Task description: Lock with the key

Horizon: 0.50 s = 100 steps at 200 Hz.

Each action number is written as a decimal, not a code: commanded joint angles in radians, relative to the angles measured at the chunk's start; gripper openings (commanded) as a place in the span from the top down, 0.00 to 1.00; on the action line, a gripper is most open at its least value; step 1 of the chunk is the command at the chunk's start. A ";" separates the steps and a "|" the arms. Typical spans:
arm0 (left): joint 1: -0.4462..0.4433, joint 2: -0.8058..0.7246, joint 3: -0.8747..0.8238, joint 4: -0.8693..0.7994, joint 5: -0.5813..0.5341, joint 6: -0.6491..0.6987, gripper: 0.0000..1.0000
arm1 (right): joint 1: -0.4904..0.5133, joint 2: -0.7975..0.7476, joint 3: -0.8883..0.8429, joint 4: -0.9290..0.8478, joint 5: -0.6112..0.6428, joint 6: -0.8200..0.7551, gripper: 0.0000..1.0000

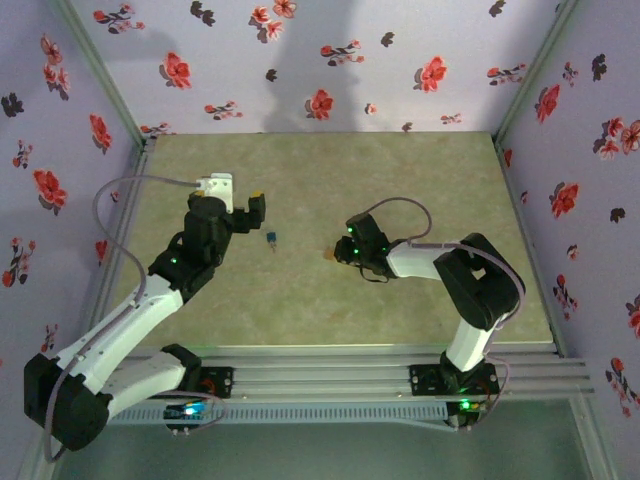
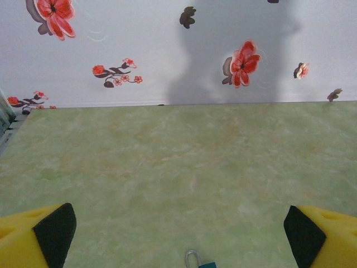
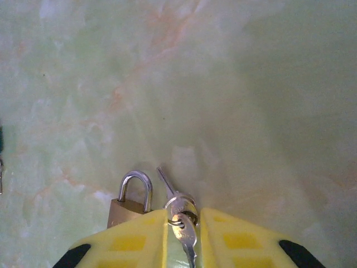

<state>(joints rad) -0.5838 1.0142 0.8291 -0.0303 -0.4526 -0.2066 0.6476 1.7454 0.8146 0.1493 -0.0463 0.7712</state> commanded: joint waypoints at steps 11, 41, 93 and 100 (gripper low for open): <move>0.005 -0.011 0.003 0.013 -0.007 0.005 0.00 | -0.005 -0.012 0.018 -0.034 -0.008 0.022 0.76; 0.005 -0.012 0.003 0.015 -0.005 0.004 0.00 | -0.003 -0.045 0.024 -0.078 0.001 0.017 0.70; 0.006 -0.014 0.005 0.013 -0.006 0.005 0.00 | 0.010 -0.136 0.071 -0.209 0.045 -0.028 0.44; 0.006 -0.015 0.004 0.013 -0.005 0.005 0.00 | 0.015 -0.147 0.078 -0.223 0.048 -0.039 0.39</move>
<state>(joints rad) -0.5838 1.0142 0.8291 -0.0303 -0.4522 -0.2066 0.6491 1.6566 0.8455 0.0086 -0.0380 0.7647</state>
